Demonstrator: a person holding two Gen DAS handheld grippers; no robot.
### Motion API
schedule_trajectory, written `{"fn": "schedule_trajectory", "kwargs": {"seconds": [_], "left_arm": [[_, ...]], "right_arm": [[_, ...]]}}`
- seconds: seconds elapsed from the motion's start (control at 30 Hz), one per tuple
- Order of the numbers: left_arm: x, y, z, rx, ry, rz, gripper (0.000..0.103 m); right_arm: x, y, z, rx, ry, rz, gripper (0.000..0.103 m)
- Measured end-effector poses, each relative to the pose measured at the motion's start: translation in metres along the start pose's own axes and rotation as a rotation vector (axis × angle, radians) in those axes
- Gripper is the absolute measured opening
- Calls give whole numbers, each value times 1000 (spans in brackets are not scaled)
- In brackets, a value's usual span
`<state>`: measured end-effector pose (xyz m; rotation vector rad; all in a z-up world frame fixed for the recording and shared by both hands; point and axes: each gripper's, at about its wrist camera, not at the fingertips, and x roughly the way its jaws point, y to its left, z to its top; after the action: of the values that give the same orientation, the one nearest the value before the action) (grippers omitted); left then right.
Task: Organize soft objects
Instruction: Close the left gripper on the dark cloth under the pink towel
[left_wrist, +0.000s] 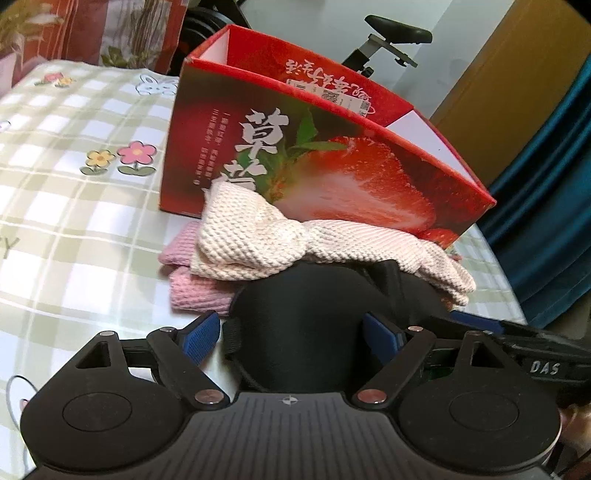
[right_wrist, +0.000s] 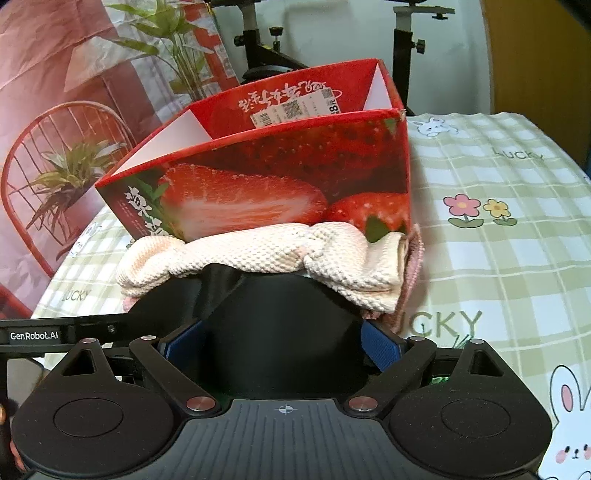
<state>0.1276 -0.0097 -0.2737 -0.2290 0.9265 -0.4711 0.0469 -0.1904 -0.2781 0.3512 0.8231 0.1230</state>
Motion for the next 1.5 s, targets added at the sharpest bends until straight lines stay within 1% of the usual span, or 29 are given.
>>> {"fn": "schedule_trajectory", "kwargs": {"seconds": [0.13, 0.17, 0.4, 0.5, 0.73, 1.07, 1.23, 1.5], "left_arm": [[-4, -6, -1, 30, -8, 5, 76], [-5, -6, -1, 34, -10, 7, 72], [-17, -6, 1, 42, -22, 30, 59], [-23, -7, 2, 53, -33, 48, 54], [-39, -6, 2, 62, -63, 76, 53], [-37, -6, 0, 65, -57, 75, 52], [-34, -6, -1, 70, -47, 66, 52], [-26, -1, -3, 48, -24, 59, 53]], "right_arm": [[-2, 1, 0, -1, -4, 5, 88], [-3, 2, 1, 2, -5, 7, 87], [-11, 4, 4, 8, -29, 21, 84], [-14, 7, 6, 2, -41, 31, 83], [-17, 16, 9, -22, -50, 53, 81], [-11, 5, 5, 24, -33, 34, 80], [-7, 3, 3, 48, -19, 43, 82], [-3, 1, 2, 59, -6, 28, 83]]}}
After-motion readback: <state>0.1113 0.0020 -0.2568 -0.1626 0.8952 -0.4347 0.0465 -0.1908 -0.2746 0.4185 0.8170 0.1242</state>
